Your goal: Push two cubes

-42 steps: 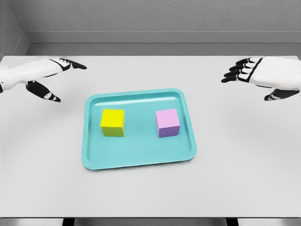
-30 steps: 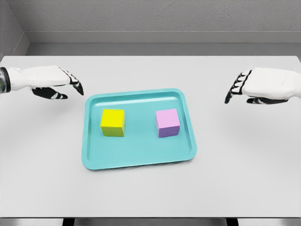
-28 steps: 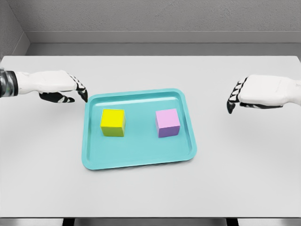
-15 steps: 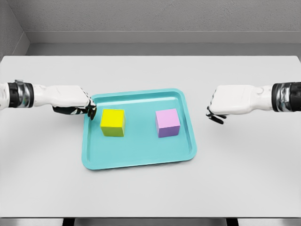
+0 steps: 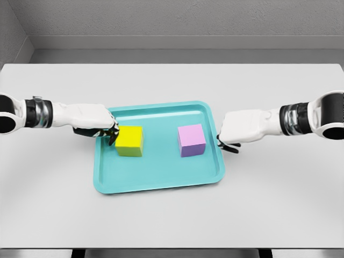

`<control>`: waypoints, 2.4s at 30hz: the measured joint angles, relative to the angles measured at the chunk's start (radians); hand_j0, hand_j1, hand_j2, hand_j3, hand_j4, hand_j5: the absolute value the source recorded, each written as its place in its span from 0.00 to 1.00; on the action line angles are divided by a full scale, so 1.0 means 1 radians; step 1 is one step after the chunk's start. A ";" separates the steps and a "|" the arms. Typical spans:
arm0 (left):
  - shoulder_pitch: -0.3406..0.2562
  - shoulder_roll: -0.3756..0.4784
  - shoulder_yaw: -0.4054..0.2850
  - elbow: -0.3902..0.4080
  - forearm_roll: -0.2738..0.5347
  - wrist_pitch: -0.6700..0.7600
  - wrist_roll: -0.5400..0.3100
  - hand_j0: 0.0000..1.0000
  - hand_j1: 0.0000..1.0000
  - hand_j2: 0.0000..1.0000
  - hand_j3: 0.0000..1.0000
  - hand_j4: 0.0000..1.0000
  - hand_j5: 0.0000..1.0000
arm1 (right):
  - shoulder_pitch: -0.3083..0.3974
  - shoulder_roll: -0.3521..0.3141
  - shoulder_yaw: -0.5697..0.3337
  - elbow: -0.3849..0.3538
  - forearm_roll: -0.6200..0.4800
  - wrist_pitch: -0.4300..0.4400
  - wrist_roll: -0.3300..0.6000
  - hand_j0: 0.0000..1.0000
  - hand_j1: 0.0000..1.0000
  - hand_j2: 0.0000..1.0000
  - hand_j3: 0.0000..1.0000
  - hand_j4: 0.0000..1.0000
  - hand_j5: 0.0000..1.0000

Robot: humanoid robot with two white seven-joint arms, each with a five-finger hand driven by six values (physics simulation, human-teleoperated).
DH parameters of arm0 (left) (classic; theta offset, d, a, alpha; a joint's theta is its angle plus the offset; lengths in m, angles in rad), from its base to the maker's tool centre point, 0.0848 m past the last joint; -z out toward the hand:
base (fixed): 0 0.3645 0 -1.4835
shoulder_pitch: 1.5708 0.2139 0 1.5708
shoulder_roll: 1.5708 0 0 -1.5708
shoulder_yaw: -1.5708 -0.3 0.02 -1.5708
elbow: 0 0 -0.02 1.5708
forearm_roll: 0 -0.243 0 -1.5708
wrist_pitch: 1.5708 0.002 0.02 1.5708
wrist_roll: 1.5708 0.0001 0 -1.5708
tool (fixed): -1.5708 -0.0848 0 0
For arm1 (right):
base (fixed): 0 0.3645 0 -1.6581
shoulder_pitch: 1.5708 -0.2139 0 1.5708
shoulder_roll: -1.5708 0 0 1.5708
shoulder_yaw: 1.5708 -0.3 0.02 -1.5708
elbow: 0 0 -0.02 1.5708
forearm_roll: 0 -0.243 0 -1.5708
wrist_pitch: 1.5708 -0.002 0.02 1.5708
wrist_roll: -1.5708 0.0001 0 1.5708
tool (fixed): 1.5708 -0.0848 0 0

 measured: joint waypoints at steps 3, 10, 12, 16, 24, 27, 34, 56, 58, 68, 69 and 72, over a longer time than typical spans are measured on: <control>-0.005 -0.005 -0.003 0.004 -0.006 -0.004 -0.001 0.41 0.41 0.41 0.41 0.41 0.41 | 0.000 0.014 0.005 0.023 0.001 0.000 0.000 0.09 0.09 0.09 0.09 0.09 0.09; -0.020 -0.031 -0.005 0.011 -0.007 -0.013 -0.002 0.41 0.41 0.41 0.41 0.41 0.41 | -0.011 0.057 0.023 0.062 0.014 0.000 0.000 0.09 0.09 0.09 0.09 0.09 0.09; -0.026 -0.038 -0.005 0.026 0.015 -0.014 -0.002 0.41 0.41 0.41 0.41 0.41 0.41 | -0.017 0.069 0.030 0.067 0.018 0.000 0.000 0.09 0.09 0.09 0.09 0.09 0.09; -0.048 -0.076 -0.001 0.121 0.051 -0.015 -0.002 0.41 0.41 0.41 0.41 0.41 0.41 | -0.028 0.088 0.042 0.077 0.022 0.000 0.000 0.09 0.09 0.09 0.09 0.09 0.09; -0.054 -0.065 0.002 0.172 0.090 -0.016 -0.002 0.42 0.42 0.42 0.42 0.42 0.42 | -0.040 0.122 0.063 0.092 0.026 0.000 0.000 0.09 0.09 0.09 0.09 0.09 0.09; -0.051 -0.012 0.002 0.140 0.098 -0.016 -0.002 0.42 0.42 0.42 0.42 0.42 0.42 | -0.048 0.133 0.064 0.091 0.027 0.000 0.000 0.10 0.10 0.10 0.10 0.10 0.10; -0.034 0.025 -0.041 0.036 0.081 -0.015 -0.002 0.41 0.41 0.41 0.41 0.41 0.41 | -0.038 0.083 0.012 0.103 0.017 0.000 0.000 0.16 0.16 0.16 0.16 0.16 0.16; -0.038 -0.049 -0.080 0.025 0.056 -0.001 -0.008 0.32 0.32 0.32 0.32 0.32 0.32 | -0.083 0.216 0.125 0.233 0.051 0.001 0.000 0.15 0.15 0.15 0.15 0.15 0.15; -0.040 -0.053 -0.081 0.026 0.053 -0.005 -0.006 0.32 0.32 0.32 0.32 0.32 0.32 | -0.084 0.222 0.127 0.238 0.054 0.001 0.000 0.15 0.15 0.15 0.15 0.15 0.15; -0.054 -0.068 -0.076 0.079 0.049 -0.015 -0.002 0.33 0.33 0.33 0.33 0.33 0.33 | -0.113 0.242 0.114 0.340 0.059 0.000 0.000 0.15 0.15 0.15 0.15 0.15 0.15; -0.054 -0.061 -0.076 0.079 0.057 -0.015 -0.002 0.33 0.33 0.33 0.33 0.33 0.33 | -0.120 0.251 0.114 0.347 0.059 0.000 0.000 0.15 0.15 0.15 0.15 0.15 0.15; -0.055 -0.016 -0.075 0.058 0.080 -0.015 -0.002 0.33 0.33 0.33 0.33 0.33 0.33 | -0.126 0.278 0.114 0.364 0.059 0.000 0.000 0.15 0.15 0.15 0.15 0.15 0.15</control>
